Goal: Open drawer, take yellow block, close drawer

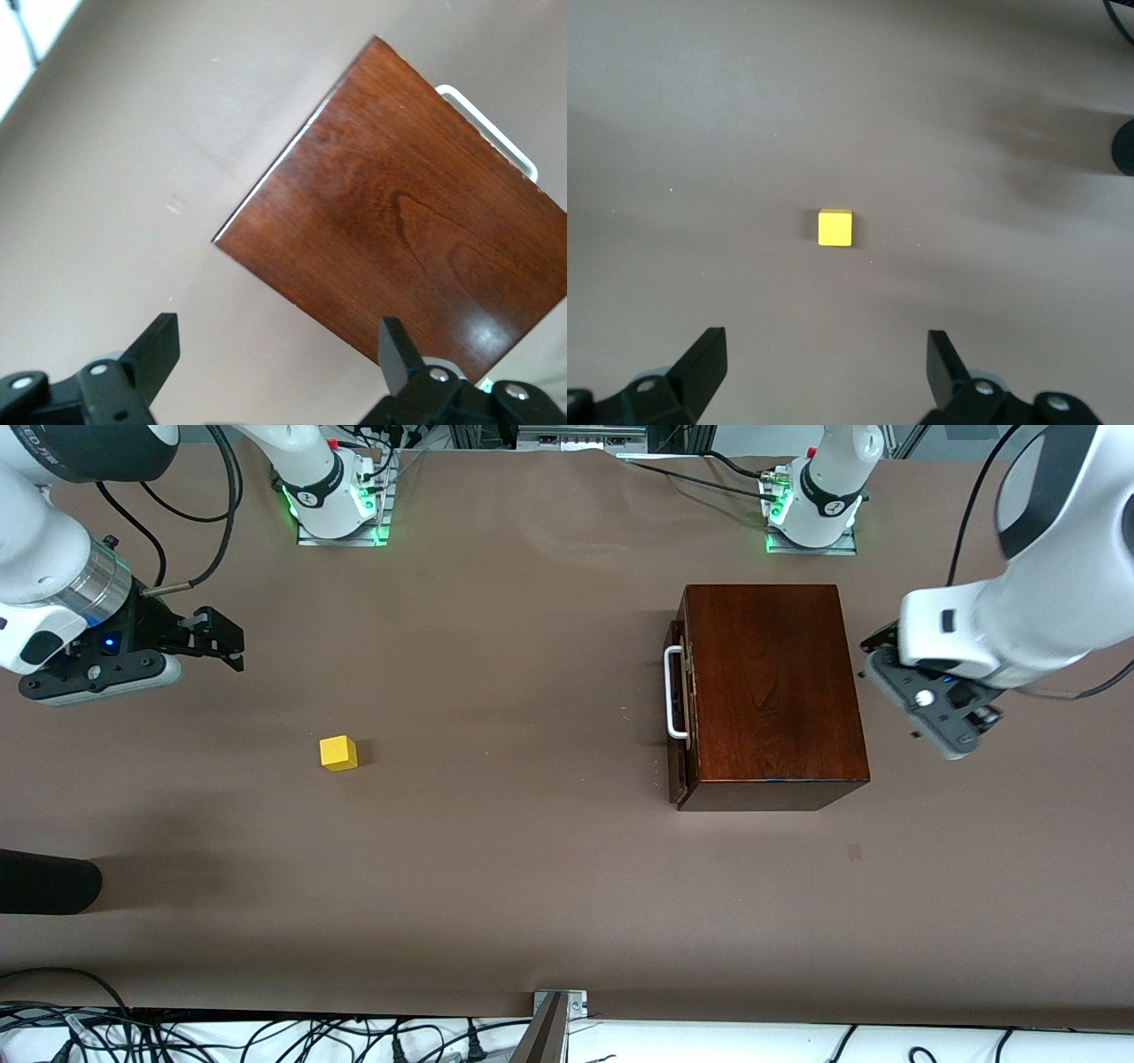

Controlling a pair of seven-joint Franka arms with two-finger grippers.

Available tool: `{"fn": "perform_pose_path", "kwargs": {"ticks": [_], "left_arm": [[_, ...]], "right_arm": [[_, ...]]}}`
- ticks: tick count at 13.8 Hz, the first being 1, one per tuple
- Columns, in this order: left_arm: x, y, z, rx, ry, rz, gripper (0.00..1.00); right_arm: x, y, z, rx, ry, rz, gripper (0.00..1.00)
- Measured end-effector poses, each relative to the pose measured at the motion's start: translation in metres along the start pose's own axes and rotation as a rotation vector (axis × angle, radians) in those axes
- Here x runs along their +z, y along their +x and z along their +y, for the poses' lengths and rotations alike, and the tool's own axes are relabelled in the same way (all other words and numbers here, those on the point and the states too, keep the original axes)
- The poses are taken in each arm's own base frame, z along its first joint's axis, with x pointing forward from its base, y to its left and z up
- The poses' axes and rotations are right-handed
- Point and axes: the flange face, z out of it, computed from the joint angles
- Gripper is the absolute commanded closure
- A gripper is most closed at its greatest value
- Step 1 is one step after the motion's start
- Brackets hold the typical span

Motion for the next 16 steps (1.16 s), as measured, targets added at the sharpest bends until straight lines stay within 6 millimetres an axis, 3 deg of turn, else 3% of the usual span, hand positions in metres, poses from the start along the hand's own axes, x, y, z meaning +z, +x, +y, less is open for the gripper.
{"fn": "perform_pose_path", "kwargs": {"ticks": [4, 8, 12, 16], "left_arm": [[-0.024, -0.042, 0.010, -0.354, 0.012, 0.030, 0.00], [-0.023, -0.077, 0.001, -0.718, -0.048, 0.038, 0.00], [0.017, -0.076, -0.007, -0.774, -0.057, 0.014, 0.00], [0.020, -0.075, -0.007, -0.781, -0.056, 0.016, 0.00]], "right_arm": [[-0.001, 0.000, 0.000, -0.001, 0.000, 0.001, 0.00], [-0.001, 0.000, -0.001, -0.001, 0.000, 0.002, 0.00], [-0.001, 0.000, -0.001, -0.001, 0.000, 0.001, 0.00], [0.000, 0.000, -0.001, -0.001, 0.000, 0.001, 0.00]]}}
